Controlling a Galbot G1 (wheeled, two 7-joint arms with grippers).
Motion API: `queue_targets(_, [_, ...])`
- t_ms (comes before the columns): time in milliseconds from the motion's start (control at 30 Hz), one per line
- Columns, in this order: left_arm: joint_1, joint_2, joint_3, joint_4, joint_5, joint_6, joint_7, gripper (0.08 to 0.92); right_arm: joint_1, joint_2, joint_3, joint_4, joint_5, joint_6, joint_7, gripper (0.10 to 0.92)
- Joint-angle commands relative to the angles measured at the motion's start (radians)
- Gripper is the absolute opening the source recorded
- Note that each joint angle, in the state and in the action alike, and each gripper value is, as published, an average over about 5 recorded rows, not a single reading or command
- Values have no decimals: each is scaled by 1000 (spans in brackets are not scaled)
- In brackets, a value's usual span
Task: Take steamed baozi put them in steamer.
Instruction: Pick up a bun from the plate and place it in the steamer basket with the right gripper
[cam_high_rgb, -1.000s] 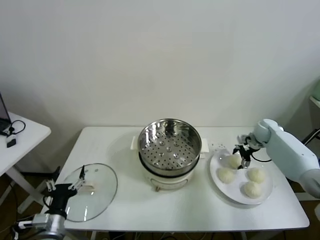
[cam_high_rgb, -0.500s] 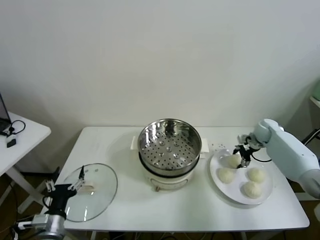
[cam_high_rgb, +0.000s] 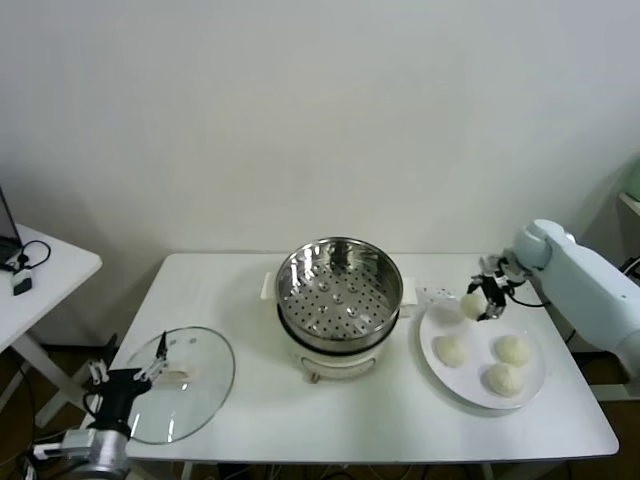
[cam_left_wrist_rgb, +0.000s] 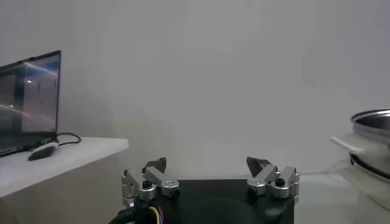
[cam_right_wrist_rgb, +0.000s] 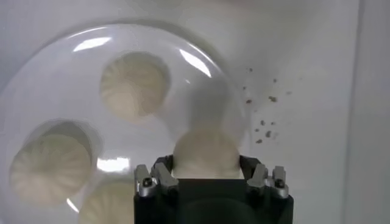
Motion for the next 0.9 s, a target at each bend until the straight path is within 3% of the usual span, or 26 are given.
queue_targets(33, [5, 4, -3, -2, -1, 1, 1, 823, 302, -27, -226, 162, 28, 112, -16, 704])
queue_targets(500, [10, 3, -5, -1, 0, 2, 3, 823, 437, 226, -313, 370, -125, 308, -10, 707])
queue_targets(900, [9, 12, -9, -2, -3, 5, 4, 823, 301, 480, -271, 266, -383, 403, 24, 705])
